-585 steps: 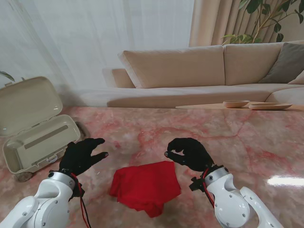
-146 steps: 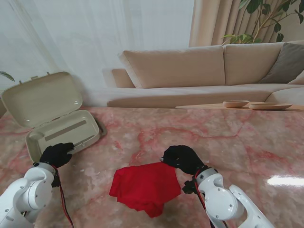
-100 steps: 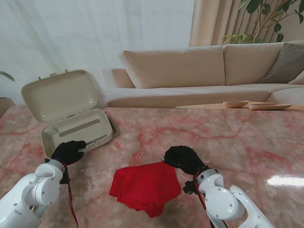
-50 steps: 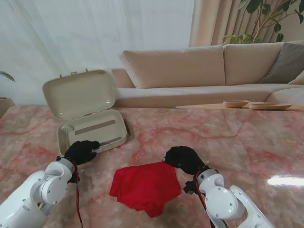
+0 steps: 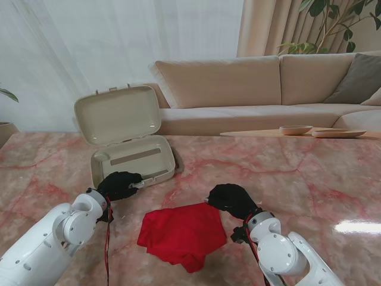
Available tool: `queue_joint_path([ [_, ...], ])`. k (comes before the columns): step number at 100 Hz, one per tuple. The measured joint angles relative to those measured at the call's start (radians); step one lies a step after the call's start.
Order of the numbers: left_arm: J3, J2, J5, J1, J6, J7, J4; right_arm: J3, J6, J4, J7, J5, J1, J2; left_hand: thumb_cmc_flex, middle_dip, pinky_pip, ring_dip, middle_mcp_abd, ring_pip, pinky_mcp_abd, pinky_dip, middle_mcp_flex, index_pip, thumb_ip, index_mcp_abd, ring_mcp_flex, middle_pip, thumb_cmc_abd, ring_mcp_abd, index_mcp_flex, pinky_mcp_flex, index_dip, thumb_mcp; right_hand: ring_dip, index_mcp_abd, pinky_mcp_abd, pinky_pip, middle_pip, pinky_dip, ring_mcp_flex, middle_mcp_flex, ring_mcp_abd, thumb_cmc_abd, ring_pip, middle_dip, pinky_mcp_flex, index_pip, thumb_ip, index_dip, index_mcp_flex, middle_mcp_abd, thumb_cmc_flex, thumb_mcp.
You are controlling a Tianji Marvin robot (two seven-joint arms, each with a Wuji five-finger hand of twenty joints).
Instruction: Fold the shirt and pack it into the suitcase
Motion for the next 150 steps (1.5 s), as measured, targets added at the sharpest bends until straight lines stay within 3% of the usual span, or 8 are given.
queue_joint_path([
  [82,0.219,-0.025,-0.099,-0.194,-0.117,0.016,0.151,0.011,-0.01,0.042,-0.015,0.011,0.009,-0.005,-0.006,0.004,-0.001,0.027,-0.005,0.037,0.0,-0.002,0.001,0.0,-0.002,0.006,0.0,0.004,-0.002,-0.005,0.0,0.0,0.005,-0.012,0.0,0.0,-0.01,0.0,0.0,0.0,0.0,0.0,0.0,0.0,0.0,0.0,0.0,0.0,0.0,0.0,0.0,0.0,0.0,0.0],
  [150,0.372,-0.059,-0.144,-0.309,-0.227,0.076,0.269,0.023,-0.014,0.053,-0.03,0.011,0.011,-0.008,-0.006,-0.013,-0.003,0.051,-0.006,0.054,0.0,-0.021,0.001,0.007,-0.012,0.006,0.0,0.004,-0.002,-0.021,0.0,0.0,0.016,-0.022,0.0,0.0,-0.01,0.0,0.0,0.0,0.0,0.0,0.0,0.0,0.0,0.0,-0.006,0.0,0.0,0.0,0.0,0.0,0.0,0.0],
])
